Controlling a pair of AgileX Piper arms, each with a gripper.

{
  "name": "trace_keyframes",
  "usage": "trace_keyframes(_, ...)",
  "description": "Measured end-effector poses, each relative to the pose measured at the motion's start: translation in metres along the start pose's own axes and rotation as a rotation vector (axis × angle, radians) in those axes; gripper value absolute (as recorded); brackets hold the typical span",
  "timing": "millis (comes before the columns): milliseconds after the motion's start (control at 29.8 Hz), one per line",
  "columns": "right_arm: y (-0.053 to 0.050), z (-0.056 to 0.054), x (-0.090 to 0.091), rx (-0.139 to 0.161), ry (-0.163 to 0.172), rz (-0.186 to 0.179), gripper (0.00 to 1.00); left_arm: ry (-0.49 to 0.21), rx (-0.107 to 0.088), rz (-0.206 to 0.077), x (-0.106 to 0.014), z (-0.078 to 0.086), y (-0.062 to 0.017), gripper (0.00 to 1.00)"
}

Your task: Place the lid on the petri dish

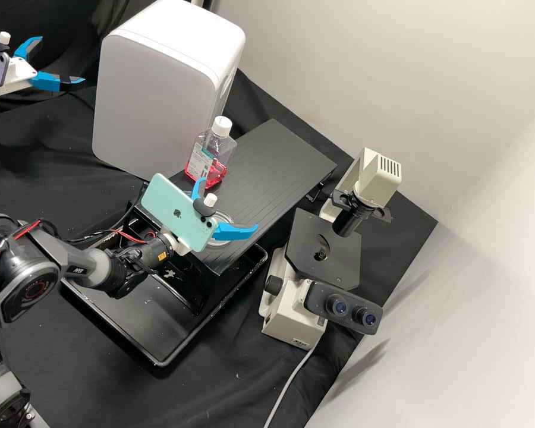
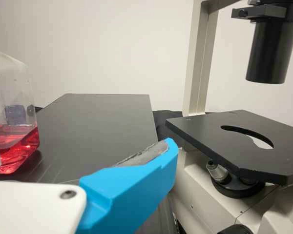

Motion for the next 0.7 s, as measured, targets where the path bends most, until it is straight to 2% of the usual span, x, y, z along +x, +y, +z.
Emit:
trace_keyframes(369, 0.0, 0.0, 0.0, 0.0, 0.0, 0.0, 1.0, -0.002, 0.0, 0.0, 0.0, 0.001, -0.0001, 1.0)
trace_keyframes(604, 0.0, 0.0, 0.0, 0.0, 0.0, 0.0, 1.0, -0.009, 0.023, -0.002, 0.0, 0.007, -0.0012, 1.0)
trace_keyframes(671, 0.0, 0.0, 0.0, 0.0, 0.0, 0.0, 1.0, -0.003, 0.017, -0.003, 0.0, 0.011, -0.0039, 1.0)
trace_keyframes(705, 0.0, 0.0, 0.0, 0.0, 0.0, 0.0, 1.0, 0.002, 0.007, -0.006, 0.0, 0.015, -0.0059, 1.0)
